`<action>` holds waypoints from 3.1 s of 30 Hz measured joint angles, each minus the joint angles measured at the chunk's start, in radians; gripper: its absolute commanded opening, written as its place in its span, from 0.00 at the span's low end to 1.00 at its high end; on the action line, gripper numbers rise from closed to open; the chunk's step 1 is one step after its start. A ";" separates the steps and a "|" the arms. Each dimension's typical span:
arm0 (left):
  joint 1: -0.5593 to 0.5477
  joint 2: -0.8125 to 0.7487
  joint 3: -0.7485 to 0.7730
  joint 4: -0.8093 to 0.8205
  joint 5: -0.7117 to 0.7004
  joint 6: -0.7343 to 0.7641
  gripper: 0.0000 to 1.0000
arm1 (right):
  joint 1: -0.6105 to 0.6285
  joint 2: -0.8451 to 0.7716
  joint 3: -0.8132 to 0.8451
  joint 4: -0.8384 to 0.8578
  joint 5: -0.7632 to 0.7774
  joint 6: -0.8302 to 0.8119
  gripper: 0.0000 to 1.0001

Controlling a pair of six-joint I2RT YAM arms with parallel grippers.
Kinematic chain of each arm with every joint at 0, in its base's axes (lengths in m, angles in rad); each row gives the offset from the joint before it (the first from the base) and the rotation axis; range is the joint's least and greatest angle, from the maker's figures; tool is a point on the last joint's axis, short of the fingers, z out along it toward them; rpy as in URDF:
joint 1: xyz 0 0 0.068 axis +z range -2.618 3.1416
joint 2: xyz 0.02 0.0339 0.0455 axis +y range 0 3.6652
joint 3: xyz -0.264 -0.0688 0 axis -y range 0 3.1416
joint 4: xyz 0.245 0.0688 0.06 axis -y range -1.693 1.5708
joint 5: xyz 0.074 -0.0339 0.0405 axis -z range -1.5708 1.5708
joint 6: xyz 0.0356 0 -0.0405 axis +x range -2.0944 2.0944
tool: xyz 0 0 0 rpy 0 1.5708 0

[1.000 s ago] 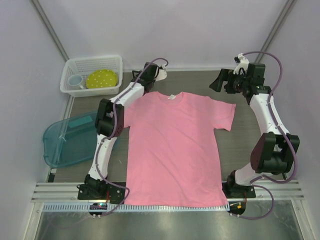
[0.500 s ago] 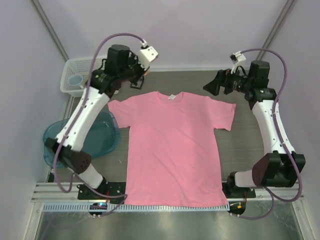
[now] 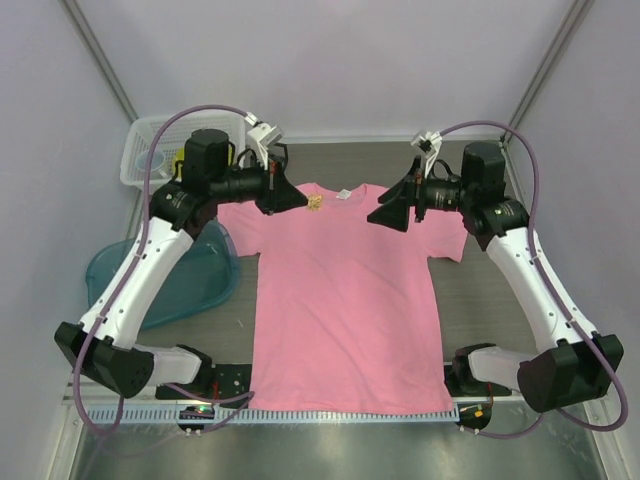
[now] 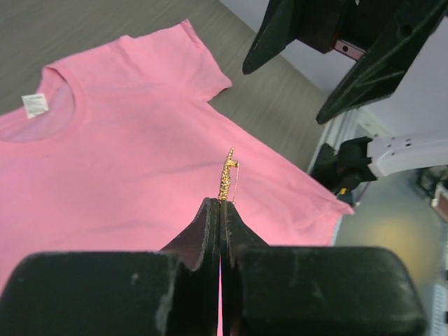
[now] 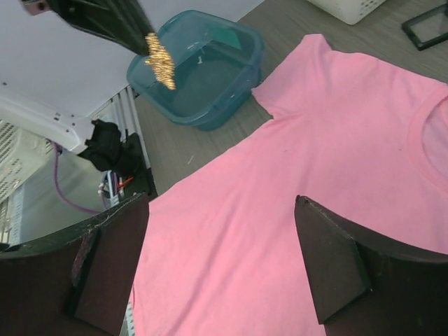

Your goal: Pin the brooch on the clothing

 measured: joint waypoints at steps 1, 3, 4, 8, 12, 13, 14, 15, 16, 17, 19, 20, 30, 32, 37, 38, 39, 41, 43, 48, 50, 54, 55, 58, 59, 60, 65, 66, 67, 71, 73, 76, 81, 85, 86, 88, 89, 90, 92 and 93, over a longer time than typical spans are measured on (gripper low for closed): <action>0.012 -0.001 -0.020 0.021 0.026 -0.033 0.00 | 0.007 -0.004 0.000 0.000 -0.009 0.005 0.89; 0.037 -0.006 -0.074 0.083 0.095 -0.114 0.00 | 0.032 -0.017 0.000 0.002 -0.032 0.019 0.86; 0.045 -0.008 -0.094 0.106 0.122 -0.147 0.00 | 0.045 -0.025 0.000 0.007 -0.039 0.027 0.84; 0.049 -0.026 -0.158 0.201 0.207 -0.254 0.00 | 0.111 -0.047 0.000 0.048 -0.058 0.068 0.77; 0.049 -0.068 -0.221 0.326 0.269 -0.339 0.00 | 0.175 -0.056 -0.018 0.114 -0.049 0.104 0.66; 0.049 -0.081 -0.240 0.362 0.280 -0.361 0.00 | 0.187 -0.060 -0.031 0.140 -0.044 0.119 0.64; 0.049 -0.094 -0.257 0.397 0.289 -0.383 0.00 | 0.200 -0.066 -0.052 0.177 -0.036 0.145 0.62; 0.049 -0.105 -0.272 0.430 0.298 -0.401 0.00 | 0.207 -0.071 -0.067 0.200 -0.032 0.160 0.61; 0.049 -0.114 -0.285 0.463 0.304 -0.418 0.00 | 0.219 -0.076 -0.084 0.227 -0.022 0.178 0.60; 0.049 -0.122 -0.296 0.496 0.308 -0.438 0.00 | 0.227 -0.077 -0.094 0.252 -0.016 0.194 0.59; 0.049 -0.134 -0.318 0.563 0.317 -0.473 0.00 | 0.248 -0.077 -0.105 0.293 0.002 0.218 0.57; 0.049 -0.138 -0.330 0.597 0.321 -0.492 0.00 | 0.258 -0.077 -0.109 0.313 0.010 0.227 0.56; 0.049 -0.177 -0.455 0.800 0.324 -0.571 0.00 | 0.338 -0.087 -0.118 0.441 0.056 0.280 0.47; 0.049 -0.191 -0.472 0.820 0.324 -0.574 0.00 | 0.343 -0.087 -0.118 0.445 0.061 0.280 0.45; 0.049 -0.207 -0.489 0.871 0.326 -0.587 0.00 | 0.351 -0.085 -0.118 0.451 0.071 0.280 0.42; 0.049 -0.208 -0.492 0.882 0.327 -0.589 0.00 | 0.352 -0.085 -0.118 0.452 0.073 0.280 0.42; 0.049 -0.208 -0.492 0.886 0.328 -0.591 0.00 | 0.355 -0.084 -0.118 0.457 0.076 0.280 0.41; 0.049 -0.208 -0.494 0.897 0.329 -0.592 0.00 | 0.357 -0.080 -0.118 0.462 0.078 0.281 0.41; 0.049 -0.208 -0.499 0.908 0.330 -0.593 0.00 | 0.359 -0.079 -0.117 0.467 0.082 0.281 0.41; 0.049 -0.208 -0.503 0.912 0.330 -0.592 0.00 | 0.363 -0.078 -0.118 0.479 0.085 0.283 0.36; 0.048 -0.208 -0.503 0.913 0.330 -0.592 0.00 | 0.365 -0.075 -0.117 0.485 0.086 0.284 0.34; 0.045 -0.208 -0.503 0.914 0.330 -0.592 0.00 | 0.369 -0.066 -0.117 0.488 0.087 0.284 0.21; 0.044 -0.208 -0.503 0.914 0.330 -0.592 0.00 | 0.370 -0.064 -0.117 0.489 0.087 0.284 0.18; 0.040 -0.208 -0.505 0.916 0.330 -0.592 0.00 | 0.370 -0.061 -0.117 0.488 0.092 0.284 0.05; 0.039 -0.208 -0.506 0.916 0.330 -0.592 0.00 | 0.370 -0.061 -0.118 0.488 0.093 0.285 0.01; 0.038 -0.208 -0.507 0.916 0.331 -0.592 0.00 | 0.370 -0.061 -0.117 0.487 0.094 0.286 0.01; 0.038 -0.212 -0.506 0.893 0.333 -0.558 0.06 | 0.370 -0.058 -0.117 0.476 0.101 0.278 0.01; 0.037 -0.214 -0.506 0.880 0.333 -0.542 0.17 | 0.370 -0.058 -0.117 0.470 0.101 0.274 0.01; 0.036 -0.215 -0.504 0.865 0.333 -0.528 0.21 | 0.370 -0.058 -0.117 0.463 0.102 0.270 0.01; 0.035 -0.216 -0.457 0.730 0.340 -0.391 0.40 | 0.372 -0.058 -0.110 0.420 0.101 0.232 0.01; 0.037 -0.216 -0.392 0.603 0.356 -0.267 0.43 | 0.374 -0.058 -0.096 0.375 0.101 0.185 0.01; 0.041 -0.215 -0.275 0.410 0.375 -0.051 0.51 | 0.377 -0.058 -0.065 0.281 0.105 0.089 0.01; 0.040 -0.221 -0.187 0.197 0.391 0.224 0.57 | 0.384 -0.065 -0.028 0.143 0.126 -0.057 0.01; 0.008 -0.220 -0.190 0.106 0.361 0.328 0.61 | 0.405 -0.073 -0.011 0.058 0.156 -0.150 0.01; -0.008 -0.220 -0.191 0.096 0.347 0.340 0.60 | 0.411 -0.073 -0.007 0.044 0.162 -0.166 0.01; -0.050 -0.221 -0.196 0.087 0.306 0.363 0.60 | 0.426 -0.074 0.004 0.016 0.175 -0.195 0.01; -0.070 -0.222 -0.201 0.087 0.285 0.370 0.60 | 0.431 -0.074 0.008 0.008 0.181 -0.203 0.01; -0.089 -0.223 -0.206 0.087 0.259 0.375 0.60 | 0.436 -0.074 0.010 0.004 0.187 -0.212 0.01; -0.124 -0.224 -0.217 0.089 0.211 0.375 0.59 | 0.442 -0.075 0.011 -0.003 0.197 -0.219 0.01; -0.139 -0.225 -0.222 0.092 0.187 0.375 0.58 | 0.443 -0.075 0.011 -0.005 0.201 -0.220 0.01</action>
